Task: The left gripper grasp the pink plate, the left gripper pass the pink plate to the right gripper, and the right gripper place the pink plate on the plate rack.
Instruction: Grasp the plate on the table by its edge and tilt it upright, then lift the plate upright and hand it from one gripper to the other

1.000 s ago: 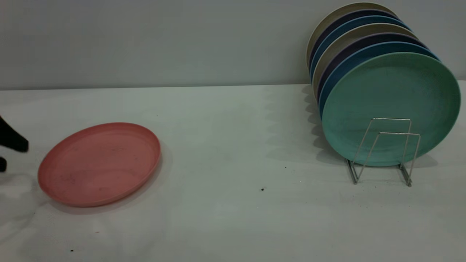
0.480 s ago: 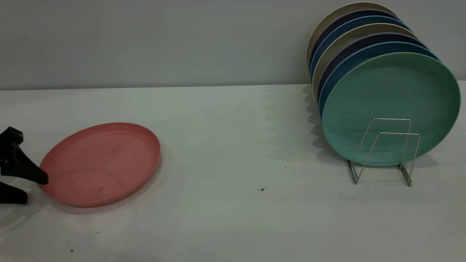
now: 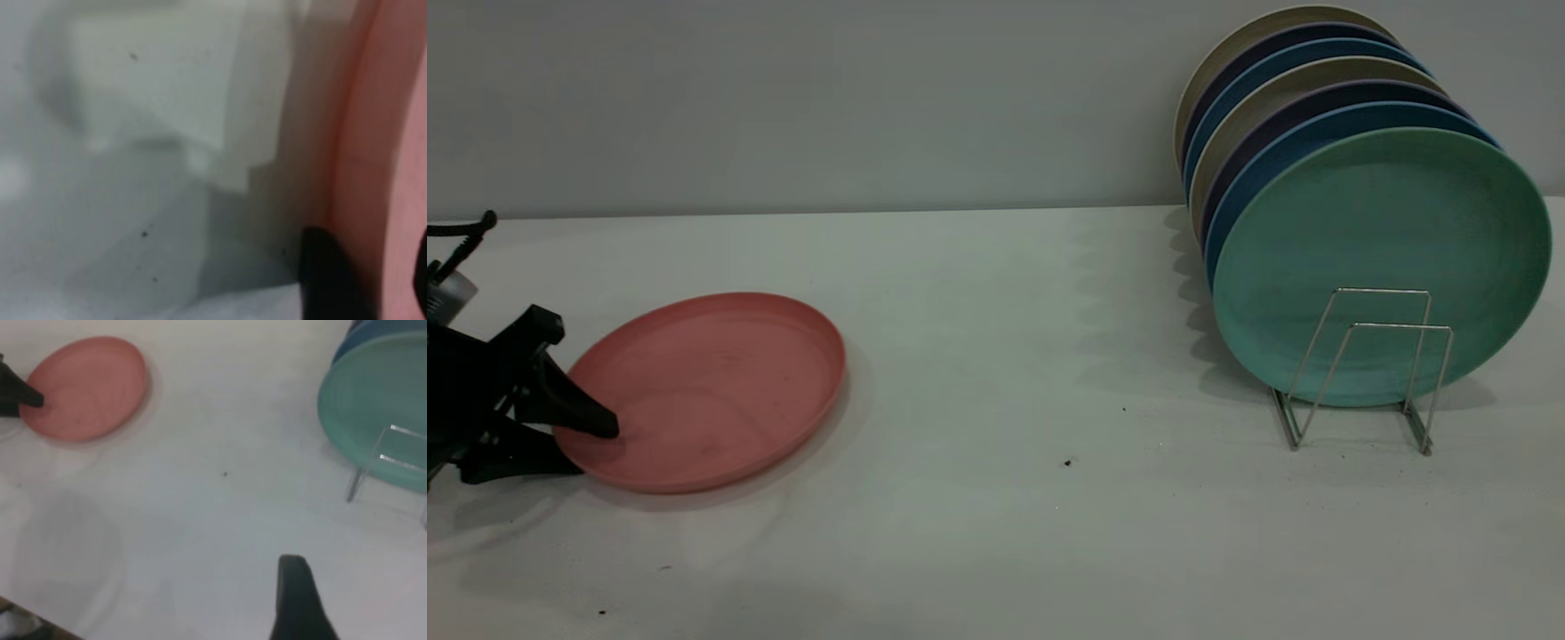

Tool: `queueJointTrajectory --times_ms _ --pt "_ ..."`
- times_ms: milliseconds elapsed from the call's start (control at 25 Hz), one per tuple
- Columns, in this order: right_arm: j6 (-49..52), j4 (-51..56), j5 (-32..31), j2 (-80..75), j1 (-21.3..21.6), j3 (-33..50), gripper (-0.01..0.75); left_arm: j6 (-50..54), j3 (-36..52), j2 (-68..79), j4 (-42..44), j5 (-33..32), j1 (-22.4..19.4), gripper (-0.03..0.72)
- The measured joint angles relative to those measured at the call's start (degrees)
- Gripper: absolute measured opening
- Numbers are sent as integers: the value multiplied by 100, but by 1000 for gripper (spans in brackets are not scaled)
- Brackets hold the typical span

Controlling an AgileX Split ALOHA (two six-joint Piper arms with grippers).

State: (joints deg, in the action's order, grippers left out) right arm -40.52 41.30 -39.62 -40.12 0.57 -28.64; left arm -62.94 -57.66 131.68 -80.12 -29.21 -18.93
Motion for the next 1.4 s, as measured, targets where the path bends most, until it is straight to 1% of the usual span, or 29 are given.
queueJointTrajectory --times_ms 40,160,200,280,400,480,600,720,840,920,1000,1080,1200,1400 --pt "0 0 12 -77 0 0 490 -7 0 6 5 -11 7 309" --pt "-11 18 58 -321 0 0 490 -12 0 12 37 -127 7 111" --pt "-11 53 76 -404 0 0 490 -24 0 12 37 -166 7 63" --pt "-11 265 109 -629 0 0 490 -132 0 -6 86 -305 7 25" --pt "-147 838 178 -1039 0 0 490 -388 0 -205 136 -516 7 17" --pt "-537 1292 272 -1372 0 0 490 -533 0 -459 240 -604 7 18" --pt "-1515 2290 374 -2032 0 0 490 -612 0 -872 575 -606 45 18" --pt "-2765 3567 399 -2776 0 0 490 -626 0 -1261 993 -551 239 17" --pt "-4146 4799 288 -3566 0 -5 490 -626 0 -1526 1272 -557 659 17" --pt "-4879 5449 10 -4075 0 -9 490 -598 0 -1626 1323 -575 1015 16" --pt "-5444 5828 -319 -4605 0 -39 490 -519 5 -1653 1329 -582 1329 16" --pt "-5785 5953 -591 -5053 0 -99 490 -480 5 -1653 1333 -582 1650 16" --pt "-6046 6004 -795 -5659 0 -176 490 -474 9 -1653 1269 -563 2089 16" --pt "-6255 6027 -1142 -6357 0 -289 490 -463 9 -1653 970 -272 2745 16"
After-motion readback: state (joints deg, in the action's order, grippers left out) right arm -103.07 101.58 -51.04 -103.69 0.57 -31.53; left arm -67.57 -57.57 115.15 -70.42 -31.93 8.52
